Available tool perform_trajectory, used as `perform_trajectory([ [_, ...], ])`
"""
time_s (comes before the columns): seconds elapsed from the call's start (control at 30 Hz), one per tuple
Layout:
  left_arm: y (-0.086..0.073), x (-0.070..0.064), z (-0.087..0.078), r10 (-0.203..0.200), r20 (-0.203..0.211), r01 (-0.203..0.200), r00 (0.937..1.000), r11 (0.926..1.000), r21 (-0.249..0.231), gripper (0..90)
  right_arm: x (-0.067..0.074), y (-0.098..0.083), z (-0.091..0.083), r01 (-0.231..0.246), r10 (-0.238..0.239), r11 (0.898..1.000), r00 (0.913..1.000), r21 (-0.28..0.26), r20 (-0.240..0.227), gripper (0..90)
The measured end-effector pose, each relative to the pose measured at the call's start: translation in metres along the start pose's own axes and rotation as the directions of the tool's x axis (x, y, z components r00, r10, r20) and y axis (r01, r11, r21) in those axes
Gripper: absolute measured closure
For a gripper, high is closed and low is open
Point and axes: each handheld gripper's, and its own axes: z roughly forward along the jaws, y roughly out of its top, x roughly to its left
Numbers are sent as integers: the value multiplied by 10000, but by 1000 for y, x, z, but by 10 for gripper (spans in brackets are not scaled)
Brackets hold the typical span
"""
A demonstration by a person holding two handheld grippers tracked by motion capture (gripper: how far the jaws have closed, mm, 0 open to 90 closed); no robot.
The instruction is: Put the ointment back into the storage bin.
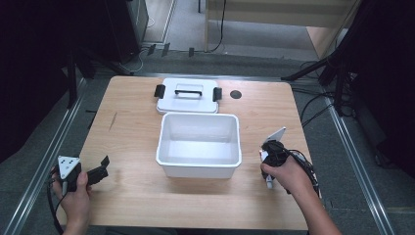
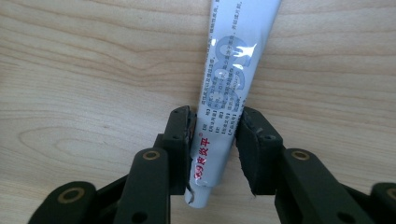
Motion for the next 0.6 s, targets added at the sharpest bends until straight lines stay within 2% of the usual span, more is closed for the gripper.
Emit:
perform_trajectory([
  [0.07, 0, 0, 0, 16, -15, -16, 10000, 10000, 3, 0, 1, 1, 2, 32, -31, 9999, 10000, 125, -20, 698],
  [0.3, 0, -2, 0, 155, 9, -155, 9999, 9999, 16, 0, 5, 2, 3, 510, -509, 9987, 9984, -65, 254, 728],
  [0.4, 0, -2, -1, 155, 34, -155, 9999, 9999, 13, 0, 3, 2, 2, 771, -769, 9970, 9969, -101, 164, 730],
  [0.6, 0, -2, -1, 205, 18, -205, 9998, 9998, 18, 0, 1, 2, -18, 854, -854, 9949, 9963, -545, 36, 731],
])
